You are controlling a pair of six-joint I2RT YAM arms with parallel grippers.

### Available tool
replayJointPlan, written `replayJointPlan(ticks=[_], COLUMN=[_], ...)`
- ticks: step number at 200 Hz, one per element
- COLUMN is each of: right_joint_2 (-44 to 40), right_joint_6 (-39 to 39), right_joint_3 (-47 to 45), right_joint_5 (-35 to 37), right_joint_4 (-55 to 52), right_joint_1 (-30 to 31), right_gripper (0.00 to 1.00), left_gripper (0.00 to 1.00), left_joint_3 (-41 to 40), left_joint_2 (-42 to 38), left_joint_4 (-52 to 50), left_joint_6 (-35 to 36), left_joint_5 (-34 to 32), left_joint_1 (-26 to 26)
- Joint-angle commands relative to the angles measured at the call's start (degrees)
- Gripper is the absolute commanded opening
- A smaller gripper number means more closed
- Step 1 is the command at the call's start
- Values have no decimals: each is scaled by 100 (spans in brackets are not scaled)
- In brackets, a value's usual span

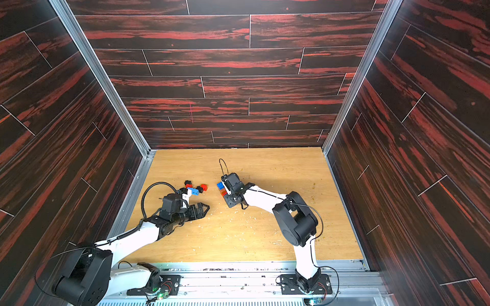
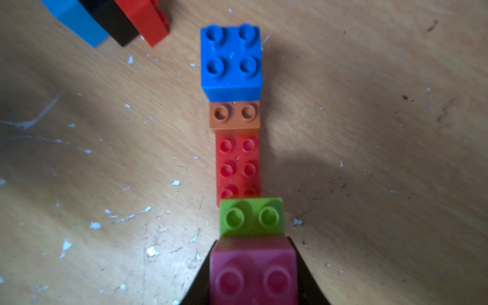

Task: Assemble the letter v with lego
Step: Pick up the lego brick from the center of the board, then assemble the lego brick with the lego brick.

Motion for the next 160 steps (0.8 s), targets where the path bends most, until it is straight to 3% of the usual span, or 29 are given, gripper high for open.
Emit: replayJointPlan(ticks=[1,160], right_joint_2=[133,434], right_joint_6=[-52,537], right_joint_3=[111,-7], right_joint_5=[-73,-138], right_joint_4=[-185,-333], right_joint_1=[-39,30], right_gripper=[5,5], left_gripper=[100,100], left_joint_3=[90,161], left_joint_2=[71,350], left_joint_4=[47,152], left_joint_6=[117,136], left_joint_5=[11,99], left_joint_1=[28,31])
